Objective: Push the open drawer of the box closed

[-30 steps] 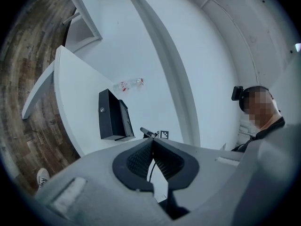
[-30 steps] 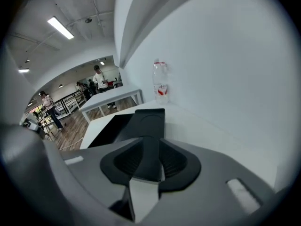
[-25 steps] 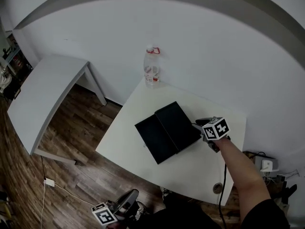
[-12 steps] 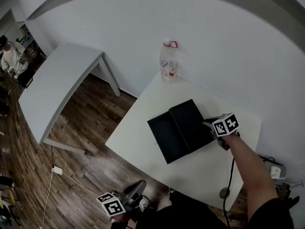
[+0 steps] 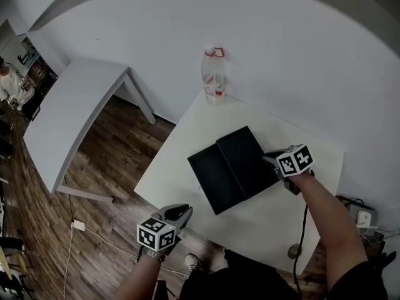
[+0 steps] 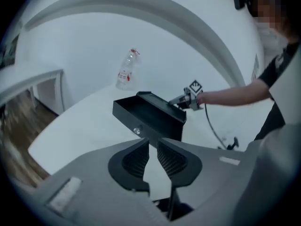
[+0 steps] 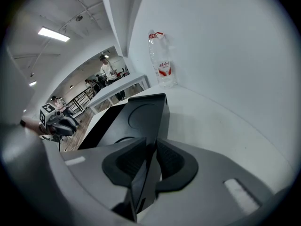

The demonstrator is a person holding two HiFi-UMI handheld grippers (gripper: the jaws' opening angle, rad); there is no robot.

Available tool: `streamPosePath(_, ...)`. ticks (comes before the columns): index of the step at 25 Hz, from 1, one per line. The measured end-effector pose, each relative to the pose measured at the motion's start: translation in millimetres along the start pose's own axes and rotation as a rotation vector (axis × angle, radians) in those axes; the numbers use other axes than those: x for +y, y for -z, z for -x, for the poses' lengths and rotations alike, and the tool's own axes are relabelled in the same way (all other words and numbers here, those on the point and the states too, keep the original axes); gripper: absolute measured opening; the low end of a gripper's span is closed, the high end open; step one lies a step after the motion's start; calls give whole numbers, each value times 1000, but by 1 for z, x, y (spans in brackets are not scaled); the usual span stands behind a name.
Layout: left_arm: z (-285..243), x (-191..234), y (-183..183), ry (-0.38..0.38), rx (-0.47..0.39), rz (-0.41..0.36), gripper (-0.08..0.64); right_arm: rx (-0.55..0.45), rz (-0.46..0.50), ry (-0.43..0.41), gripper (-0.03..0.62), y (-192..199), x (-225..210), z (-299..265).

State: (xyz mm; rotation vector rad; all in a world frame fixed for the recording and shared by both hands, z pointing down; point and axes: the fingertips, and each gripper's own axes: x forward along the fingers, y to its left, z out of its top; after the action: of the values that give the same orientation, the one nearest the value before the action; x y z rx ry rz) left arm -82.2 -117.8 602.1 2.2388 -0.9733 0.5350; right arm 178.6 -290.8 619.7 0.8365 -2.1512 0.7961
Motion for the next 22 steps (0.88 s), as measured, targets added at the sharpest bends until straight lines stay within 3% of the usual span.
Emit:
streamPosePath(4, -30, 26, -2, -94, 168, -367, 78, 4, 13, -18, 74, 0, 2, -2)
streamPosePath(7, -53, 36, 5, -104, 259, -509, 95, 2, 12, -33, 74, 1, 4, -2)
streamPosePath(13, -82, 42, 7, -102, 336, -642, 95, -11, 5, -38, 74, 1, 5, -1)
streamPosePath(22, -96, 38, 2, -85, 336, -676, 91, -20, 8, -45, 74, 1, 5, -1)
